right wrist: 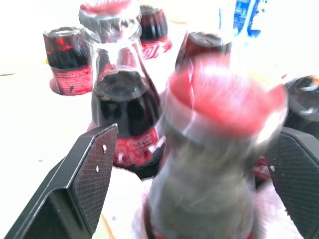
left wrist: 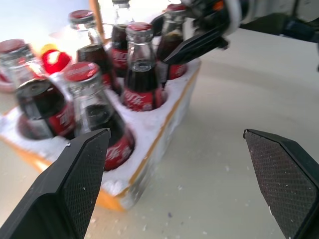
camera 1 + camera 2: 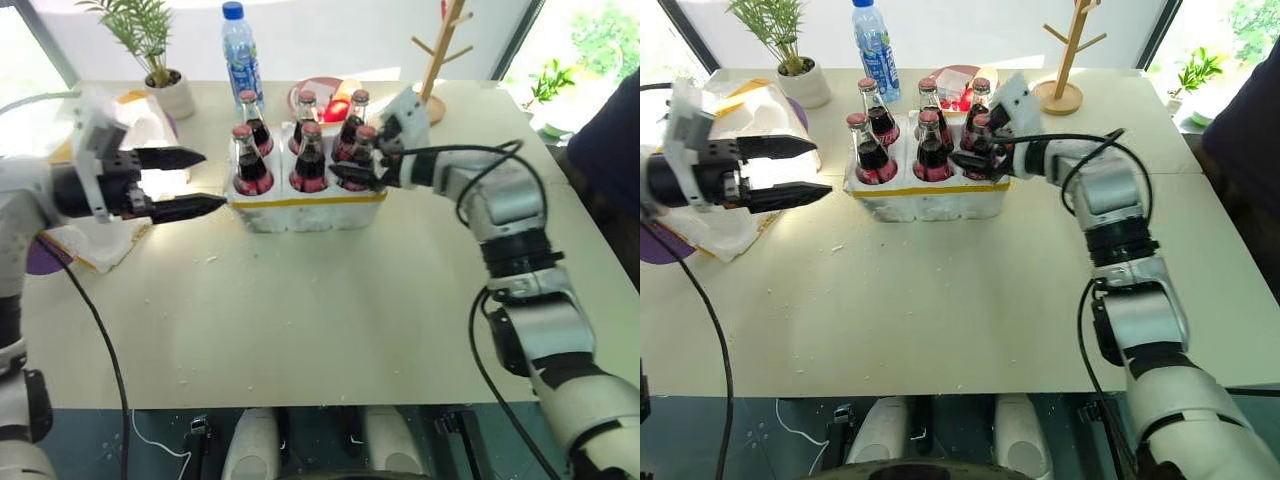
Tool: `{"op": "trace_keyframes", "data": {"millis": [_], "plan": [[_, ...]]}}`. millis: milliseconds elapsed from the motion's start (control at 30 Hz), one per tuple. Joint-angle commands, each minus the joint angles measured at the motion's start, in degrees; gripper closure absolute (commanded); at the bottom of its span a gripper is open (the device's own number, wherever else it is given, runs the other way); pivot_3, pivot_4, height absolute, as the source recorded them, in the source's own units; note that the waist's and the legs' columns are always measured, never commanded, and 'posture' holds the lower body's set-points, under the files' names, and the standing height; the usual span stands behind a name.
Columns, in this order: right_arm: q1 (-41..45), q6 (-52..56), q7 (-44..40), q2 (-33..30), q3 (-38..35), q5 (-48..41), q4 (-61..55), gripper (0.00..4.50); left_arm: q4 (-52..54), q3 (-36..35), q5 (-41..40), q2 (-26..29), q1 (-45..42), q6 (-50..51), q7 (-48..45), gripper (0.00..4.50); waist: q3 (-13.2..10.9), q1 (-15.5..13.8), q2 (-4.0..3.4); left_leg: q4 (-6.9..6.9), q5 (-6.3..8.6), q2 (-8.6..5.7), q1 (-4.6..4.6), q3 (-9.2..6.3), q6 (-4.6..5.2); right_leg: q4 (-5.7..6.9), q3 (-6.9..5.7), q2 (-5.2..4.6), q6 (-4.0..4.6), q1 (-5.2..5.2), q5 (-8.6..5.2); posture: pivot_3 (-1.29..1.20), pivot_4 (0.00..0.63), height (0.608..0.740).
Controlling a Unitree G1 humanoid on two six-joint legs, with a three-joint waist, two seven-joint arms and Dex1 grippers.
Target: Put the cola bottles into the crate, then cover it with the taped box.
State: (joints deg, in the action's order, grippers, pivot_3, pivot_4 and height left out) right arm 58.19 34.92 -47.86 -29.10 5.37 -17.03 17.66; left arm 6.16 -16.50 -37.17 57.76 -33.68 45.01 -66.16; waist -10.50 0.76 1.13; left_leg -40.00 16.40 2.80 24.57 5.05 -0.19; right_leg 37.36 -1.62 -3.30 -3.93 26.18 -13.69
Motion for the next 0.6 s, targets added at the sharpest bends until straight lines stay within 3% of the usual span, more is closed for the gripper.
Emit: {"op": "trace_keyframes", "data": {"millis": [33,200,333,467,600], "plan": [[0.69,2.42,-3.89,-7.20,-4.44,-1.89,-7.94,0.01,4.77,-10.68,-2.32,5.18,4.22,2.48,0.37,0.00,0.00,0.04,0.00,0.01,0.05,0.00,0.00,0.02,0.08,-0.05,0.00,-0.02,0.00,0.00,0.00,0.00,0.150,0.740],[1.10,8.46,-10.74,-16.09,-7.02,-5.97,-11.56,0.01,4.83,-25.22,2.36,13.24,18.00,4.58,-4.17,0.00,0.00,0.41,-0.01,0.05,0.19,0.02,-0.15,0.10,0.33,0.01,0.01,0.02,0.03,-0.01,-0.02,0.00,0.150,0.740],[0.18,13.12,-15.05,-17.96,-9.04,-12.37,-18.10,0.01,-4.82,-38.53,15.53,20.73,31.48,2.02,-13.22,0.00,-0.09,0.53,-0.10,0.09,0.17,0.08,-0.17,0.30,0.29,0.09,0.06,0.05,0.15,0.16,0.03,0.00,0.150,0.740],[-0.94,15.62,-17.24,-16.73,-10.16,-18.23,-22.94,0.01,-19.07,-38.37,26.05,25.05,40.29,-7.28,-15.57,0.00,-0.02,0.30,-0.25,0.21,0.17,0.12,-0.28,0.63,0.29,0.09,0.04,0.05,0.25,0.18,-0.03,0.00,0.150,0.740],[-1.91,16.53,-18.17,-16.69,-11.05,-22.26,-26.03,0.01,-30.11,-28.96,26.38,28.88,36.19,-10.63,-11.67,0.00,-0.02,-0.25,-0.22,0.26,0.18,0.12,-0.28,0.66,0.28,0.09,0.01,-0.04,0.27,0.16,-0.04,0.00,0.150,0.740]]}}
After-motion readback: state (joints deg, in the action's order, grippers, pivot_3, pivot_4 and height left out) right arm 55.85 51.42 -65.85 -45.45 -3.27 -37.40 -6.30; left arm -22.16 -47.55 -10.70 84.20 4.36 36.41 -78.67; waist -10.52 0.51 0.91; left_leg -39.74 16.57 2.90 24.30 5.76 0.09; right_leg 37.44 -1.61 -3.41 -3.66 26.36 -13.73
